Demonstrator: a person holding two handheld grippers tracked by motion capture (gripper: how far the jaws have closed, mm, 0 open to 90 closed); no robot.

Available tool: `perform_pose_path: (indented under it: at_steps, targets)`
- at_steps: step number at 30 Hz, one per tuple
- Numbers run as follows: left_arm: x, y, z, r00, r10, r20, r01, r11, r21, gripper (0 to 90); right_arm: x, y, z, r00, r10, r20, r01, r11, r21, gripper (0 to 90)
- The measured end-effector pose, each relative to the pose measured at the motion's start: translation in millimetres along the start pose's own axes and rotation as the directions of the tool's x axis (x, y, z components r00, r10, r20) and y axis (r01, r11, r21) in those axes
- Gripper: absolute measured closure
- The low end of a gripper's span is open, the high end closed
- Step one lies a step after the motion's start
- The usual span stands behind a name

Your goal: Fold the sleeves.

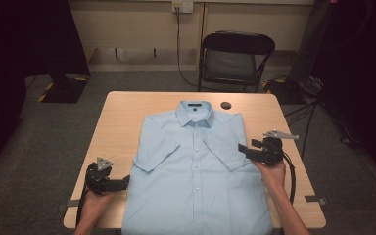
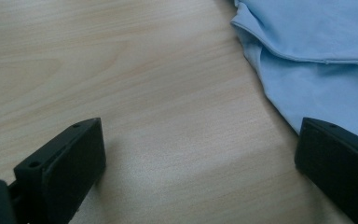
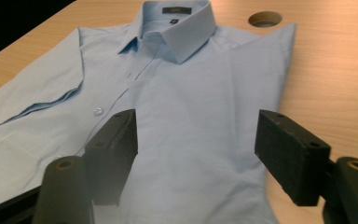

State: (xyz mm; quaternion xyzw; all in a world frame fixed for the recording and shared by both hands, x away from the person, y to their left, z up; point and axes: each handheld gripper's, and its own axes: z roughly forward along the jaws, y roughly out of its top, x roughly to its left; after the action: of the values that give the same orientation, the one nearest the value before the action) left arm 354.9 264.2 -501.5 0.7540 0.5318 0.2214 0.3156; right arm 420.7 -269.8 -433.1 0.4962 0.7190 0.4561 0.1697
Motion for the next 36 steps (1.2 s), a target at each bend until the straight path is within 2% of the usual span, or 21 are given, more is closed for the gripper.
perform_pose_path:
  at_steps: [4,6,7,10,12,15,17,19,23,27,29,32,35,36]
  targets:
    - [0.0,0.0,-0.1,1.0,0.001,-0.001,-0.001,1.0,0.001,1.2,-5.1,-8.4,-16.7,0.9989,-0.008,0.045,0.01,0.999,-0.04,26.4]
    - [0.0,0.0,-0.1,1.0,0.001,-0.001,-0.001,1.0,0.001,1.2,-8.9,-14.0,-21.8,0.9986,-0.004,0.053,0.008,0.996,-0.087,29.2]
    - [0.0,0.0,-0.1,1.0,0.001,-0.001,-0.001,1.0,0.001,1.2,-10.4,-15.6,-22.5,0.9986,-0.002,0.053,0.007,0.996,-0.086,31.1]
    - [0.0,0.0,-0.1,1.0,0.001,-0.001,-0.001,1.0,0.002,1.2,-14.0,-21.8,-16.8,0.9984,-0.003,0.056,0.004,1.0,-0.03,37.6]
    - [0.0,0.0,-0.1,1.0,0.001,-0.001,-0.001,1.0,0.001,1.2,-13.9,-27.4,-7.6,0.9974,-0.027,0.066,0.026,0.999,0.02,42.0]
    - [0.0,0.0,-0.1,1.0,0.001,-0.001,-0.001,1.0,0.001,1.2,-12.6,-36.3,7.2,0.9964,-0.053,0.067,0.047,0.996,0.08,50.4]
    - [-0.1,0.0,0.0,1.0,-0.001,-0.001,0.001,1.0,0.0,1.2,-10.9,-40.5,15.4,0.9942,-0.074,0.079,0.066,0.992,0.104,56.3]
    - [-0.1,0.0,-0.1,1.0,-0.001,-0.001,0.001,1.0,0.001,1.2,-11.6,-44.5,25.5,0.9937,-0.088,0.07,0.078,0.988,0.131,61.8]
    - [0.0,0.0,-0.1,1.0,0.001,-0.001,-0.001,1.0,0.002,1.2,-14.1,-47.7,32.0,0.9929,-0.09,0.077,0.077,0.983,0.165,62.1]
    - [0.0,0.0,-0.1,1.0,0.001,-0.001,-0.001,1.0,0.002,1.2,-16.5,-48.0,32.2,0.9911,-0.086,0.102,0.069,0.985,0.157,62.6]
    - [-0.2,0.0,0.0,1.0,-0.002,-0.002,0.002,1.0,0.0,1.2,-17.1,-48.1,32.6,0.9874,-0.095,0.127,0.075,0.985,0.154,62.2]
    - [-0.6,0.0,0.2,1.0,-0.008,-0.005,0.008,1.0,0.0,0.7,-17.4,-48.3,33.7,0.9861,-0.094,0.137,0.074,0.986,0.146,61.1]
    - [-0.6,0.1,0.2,0.9999,-0.011,-0.01,0.011,0.9999,0.002,0.6,-17.6,-48.4,34.1,0.9883,-0.079,0.13,0.061,0.988,0.14,55.8]
    - [-0.7,0.1,0.2,0.9999,-0.011,-0.01,0.011,0.9999,0.002,0.6,-18.1,-48.4,34.0,0.9911,-0.066,0.116,0.05,0.99,0.135,50.9]
